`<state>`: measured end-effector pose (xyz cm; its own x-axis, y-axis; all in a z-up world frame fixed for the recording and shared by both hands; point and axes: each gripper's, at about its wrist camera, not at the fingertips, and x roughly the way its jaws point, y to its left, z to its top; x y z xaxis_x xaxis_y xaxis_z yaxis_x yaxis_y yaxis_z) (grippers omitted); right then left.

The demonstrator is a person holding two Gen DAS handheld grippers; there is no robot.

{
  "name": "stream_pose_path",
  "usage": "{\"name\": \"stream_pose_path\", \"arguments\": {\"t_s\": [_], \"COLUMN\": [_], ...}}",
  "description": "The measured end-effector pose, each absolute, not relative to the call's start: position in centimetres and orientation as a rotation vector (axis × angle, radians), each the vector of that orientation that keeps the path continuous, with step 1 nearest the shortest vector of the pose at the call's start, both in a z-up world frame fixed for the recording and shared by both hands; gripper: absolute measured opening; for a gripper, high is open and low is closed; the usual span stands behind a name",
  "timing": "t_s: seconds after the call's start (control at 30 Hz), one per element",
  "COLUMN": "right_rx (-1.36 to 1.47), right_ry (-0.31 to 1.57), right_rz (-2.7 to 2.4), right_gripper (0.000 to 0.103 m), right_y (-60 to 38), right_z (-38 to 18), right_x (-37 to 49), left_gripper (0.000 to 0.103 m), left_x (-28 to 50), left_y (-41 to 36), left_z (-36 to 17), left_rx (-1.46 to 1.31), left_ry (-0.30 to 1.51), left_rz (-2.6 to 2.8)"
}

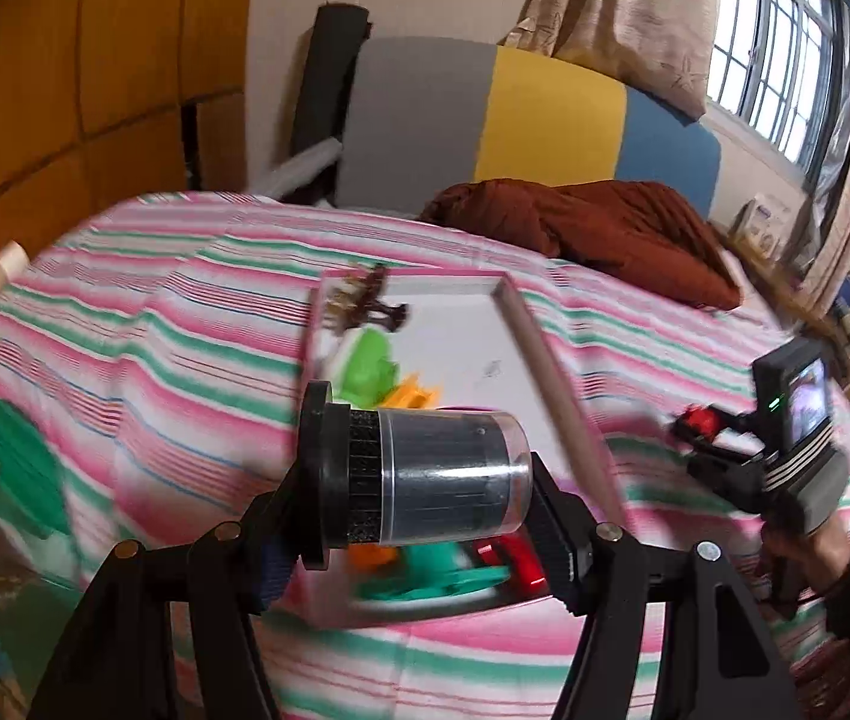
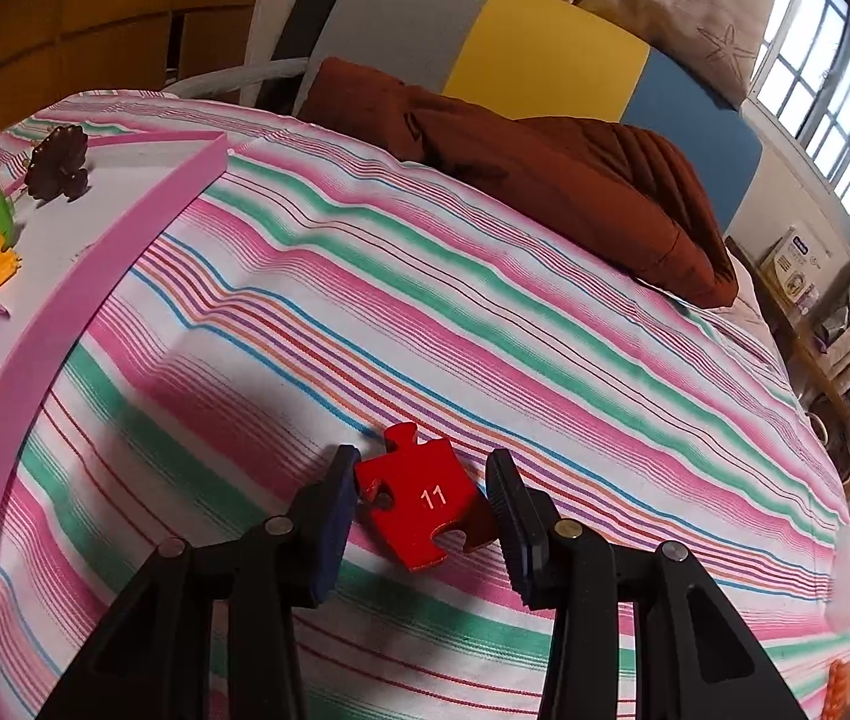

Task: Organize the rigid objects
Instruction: 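Carry the clear jar over the tray with the left tool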

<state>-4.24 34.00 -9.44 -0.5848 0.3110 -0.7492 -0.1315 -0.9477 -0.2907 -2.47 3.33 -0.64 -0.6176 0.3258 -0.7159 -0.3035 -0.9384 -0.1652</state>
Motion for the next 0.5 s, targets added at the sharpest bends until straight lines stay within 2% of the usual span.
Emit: {"name": "stream_pose_path", "arguments": {"t_s": [0.1,0.23,0.5], "right_rx": [-1.283,-1.294,-1.311], "right_ry": [-0.288,-0.267,-0.207], "right_rz": [2.579,2.587,2.605], "right_gripper": [0.044,0.044,0.044], "right_y": [34.1,34.4,35.0], "right_z": [-9.5,-9.5,-9.6], "right_x": [-4.5,-4.7,-4.9], "left_gripper": [0.067,0.067,0.067], "left_x": [-3.8,-5.8,-12.2], "left_y": [4.4,6.3,6.4], "left_z": [-0.7,-1.1,-2.2], "left_rx": [-1.162,-1.190,-1.341], "left_ry": [-0.101,-0.092,-0.367], "left_rz": [2.481,2.442,2.307]}}
